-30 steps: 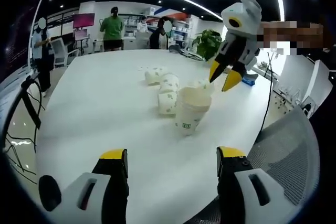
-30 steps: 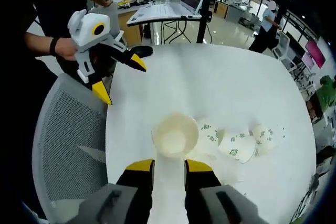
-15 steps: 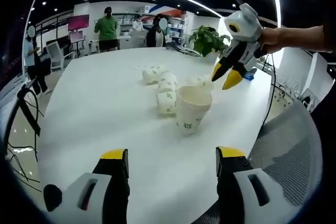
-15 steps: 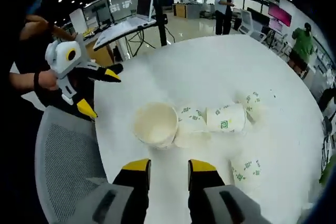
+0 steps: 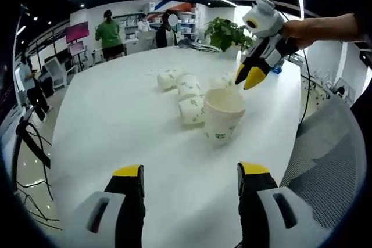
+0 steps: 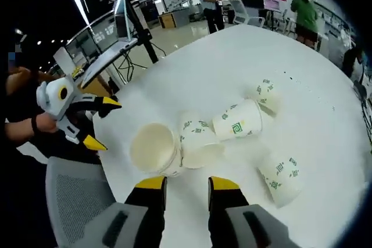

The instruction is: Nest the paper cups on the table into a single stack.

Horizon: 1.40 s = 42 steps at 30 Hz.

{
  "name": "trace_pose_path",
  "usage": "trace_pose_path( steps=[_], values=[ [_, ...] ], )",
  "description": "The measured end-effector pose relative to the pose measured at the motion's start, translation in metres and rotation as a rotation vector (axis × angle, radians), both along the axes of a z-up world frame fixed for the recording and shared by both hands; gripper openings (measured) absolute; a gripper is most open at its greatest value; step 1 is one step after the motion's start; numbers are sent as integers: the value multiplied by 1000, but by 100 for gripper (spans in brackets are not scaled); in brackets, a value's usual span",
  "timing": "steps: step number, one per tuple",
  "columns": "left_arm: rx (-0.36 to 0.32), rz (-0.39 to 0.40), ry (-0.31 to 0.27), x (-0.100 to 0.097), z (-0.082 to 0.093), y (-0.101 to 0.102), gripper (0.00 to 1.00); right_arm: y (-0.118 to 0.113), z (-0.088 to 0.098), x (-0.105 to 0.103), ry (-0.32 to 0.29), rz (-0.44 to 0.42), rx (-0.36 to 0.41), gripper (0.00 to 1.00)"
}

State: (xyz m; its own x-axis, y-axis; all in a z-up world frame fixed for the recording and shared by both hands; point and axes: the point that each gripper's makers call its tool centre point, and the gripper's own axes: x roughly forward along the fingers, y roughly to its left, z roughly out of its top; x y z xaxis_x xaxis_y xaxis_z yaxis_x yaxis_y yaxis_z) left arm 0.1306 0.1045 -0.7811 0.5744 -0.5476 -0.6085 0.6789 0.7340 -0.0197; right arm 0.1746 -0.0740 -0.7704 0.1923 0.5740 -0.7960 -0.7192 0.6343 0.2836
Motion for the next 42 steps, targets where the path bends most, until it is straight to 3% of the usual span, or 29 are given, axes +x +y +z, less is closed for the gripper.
trace_pose_path(
  steps=[9, 20, 27, 42],
  values=[
    [41, -46, -15, 33, -6, 1, 61, 2, 1, 12, 56, -122, 60, 26],
    [66, -107, -10, 58, -15, -20, 53, 12, -17, 22, 104, -160, 73, 29],
    [75, -159, -15, 78, -21, -36, 49, 21, -18, 22, 146, -201, 113, 29],
    [103, -293, 2, 86, -37, -68, 42, 32, -30, 31, 211, -261, 168, 27]
  ],
)
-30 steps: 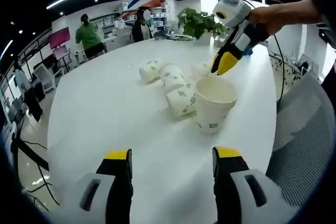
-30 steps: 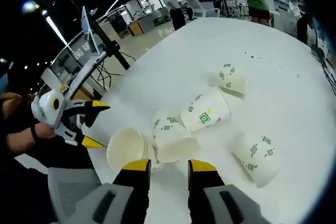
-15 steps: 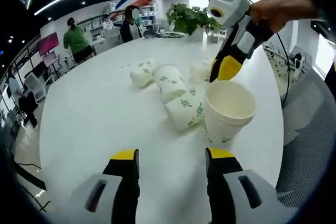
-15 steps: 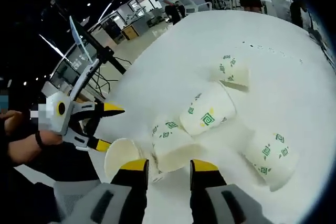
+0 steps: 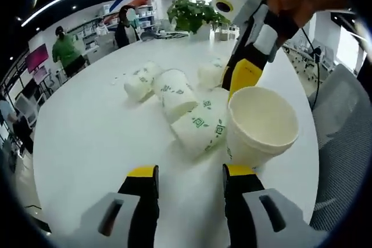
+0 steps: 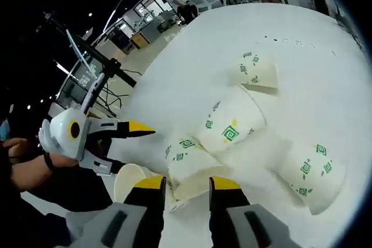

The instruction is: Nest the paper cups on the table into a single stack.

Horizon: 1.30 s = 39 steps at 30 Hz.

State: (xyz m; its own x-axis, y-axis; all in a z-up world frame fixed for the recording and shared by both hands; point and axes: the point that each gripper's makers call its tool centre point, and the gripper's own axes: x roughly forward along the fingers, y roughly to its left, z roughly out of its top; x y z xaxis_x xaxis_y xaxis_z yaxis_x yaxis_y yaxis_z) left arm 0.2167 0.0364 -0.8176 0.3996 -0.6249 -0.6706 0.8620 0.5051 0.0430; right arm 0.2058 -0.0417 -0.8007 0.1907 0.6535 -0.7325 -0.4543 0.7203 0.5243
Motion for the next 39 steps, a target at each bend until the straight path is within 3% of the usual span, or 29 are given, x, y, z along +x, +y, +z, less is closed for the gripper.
trace_pose_path(
  steps=[4, 16, 17, 20, 39],
  values=[
    [-23, -32, 6, 0, 2, -9, 36, 5, 2, -2, 14, -16, 14, 26],
    [-3, -106, 18, -1, -10, -14, 33, 21, -4, 2, 56, -57, 58, 24],
    [-2, -110, 17, -1, -10, -15, 33, 20, -6, -3, 59, -12, 62, 24],
    [0, -124, 16, -3, -10, -18, 32, 26, -9, -1, 65, -30, 71, 24],
    [25, -155, 3, -3, -9, -12, 31, 59, -4, 13, 62, -36, 118, 14]
  ],
)
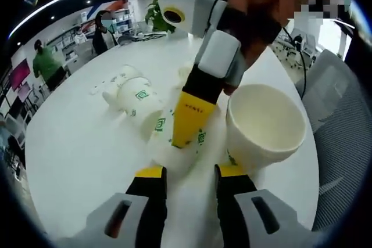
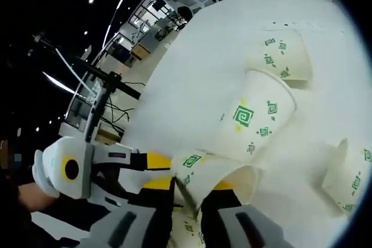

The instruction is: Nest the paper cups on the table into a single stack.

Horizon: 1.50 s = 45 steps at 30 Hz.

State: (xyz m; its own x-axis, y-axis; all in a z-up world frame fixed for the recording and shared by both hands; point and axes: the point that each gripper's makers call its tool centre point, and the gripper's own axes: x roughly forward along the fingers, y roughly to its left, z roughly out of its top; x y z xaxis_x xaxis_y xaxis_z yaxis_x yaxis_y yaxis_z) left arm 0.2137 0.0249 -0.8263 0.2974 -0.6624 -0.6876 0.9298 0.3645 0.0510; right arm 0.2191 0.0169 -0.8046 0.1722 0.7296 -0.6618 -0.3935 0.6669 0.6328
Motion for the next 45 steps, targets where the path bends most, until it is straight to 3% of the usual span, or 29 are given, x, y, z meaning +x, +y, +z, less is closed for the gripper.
trace_pose_path(
  steps=[9, 17, 18, 21, 22, 28, 36, 45],
  values=[
    [8, 2, -7, -2, 3, 6, 31, 8, 1, 2, 0, 10, 32, 0],
    [4, 41, -10, 0, 8, 16, 32, 7, 2, -1, -18, 25, 4, 0],
    [-1, 53, -9, 2, 8, 19, 33, 4, 2, -7, -21, 66, 2, 0],
    [-18, 86, -2, 1, 11, 24, 34, 0, 5, -6, -30, 58, -4, 0],
    [-24, 101, -1, 2, 12, 26, 34, -2, 5, -11, -34, 92, -5, 0],
    [-58, 158, 8, 5, 15, 35, 38, -3, 15, -12, -50, 88, -11, 0],
    [-119, 247, 30, -2, 21, 44, 42, -5, 24, -13, -68, 90, -23, 0],
    [-161, 296, 31, -13, 31, 50, 47, -11, 31, -16, -90, 100, -37, 0]
  ],
)
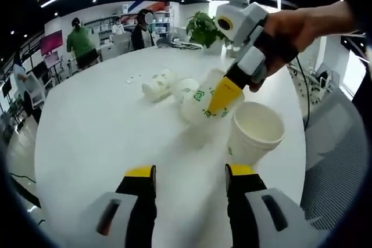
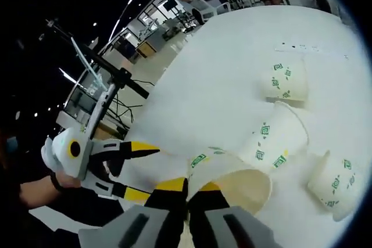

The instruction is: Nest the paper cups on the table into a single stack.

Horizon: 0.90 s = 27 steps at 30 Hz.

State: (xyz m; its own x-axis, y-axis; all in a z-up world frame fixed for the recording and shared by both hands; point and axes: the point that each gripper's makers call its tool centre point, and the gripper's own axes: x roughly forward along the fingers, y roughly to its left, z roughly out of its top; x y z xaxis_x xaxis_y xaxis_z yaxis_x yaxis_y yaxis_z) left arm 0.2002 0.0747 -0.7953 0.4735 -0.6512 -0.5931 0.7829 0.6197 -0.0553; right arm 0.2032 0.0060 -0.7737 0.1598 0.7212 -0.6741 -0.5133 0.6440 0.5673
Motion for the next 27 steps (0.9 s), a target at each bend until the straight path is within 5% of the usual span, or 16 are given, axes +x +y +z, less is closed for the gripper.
trace_pose_path(
  steps=[27],
  values=[
    [-72, 102, 16, -38, 14, 8, 55, -19, 20, -14, -60, 48, -54, 0]
  ],
)
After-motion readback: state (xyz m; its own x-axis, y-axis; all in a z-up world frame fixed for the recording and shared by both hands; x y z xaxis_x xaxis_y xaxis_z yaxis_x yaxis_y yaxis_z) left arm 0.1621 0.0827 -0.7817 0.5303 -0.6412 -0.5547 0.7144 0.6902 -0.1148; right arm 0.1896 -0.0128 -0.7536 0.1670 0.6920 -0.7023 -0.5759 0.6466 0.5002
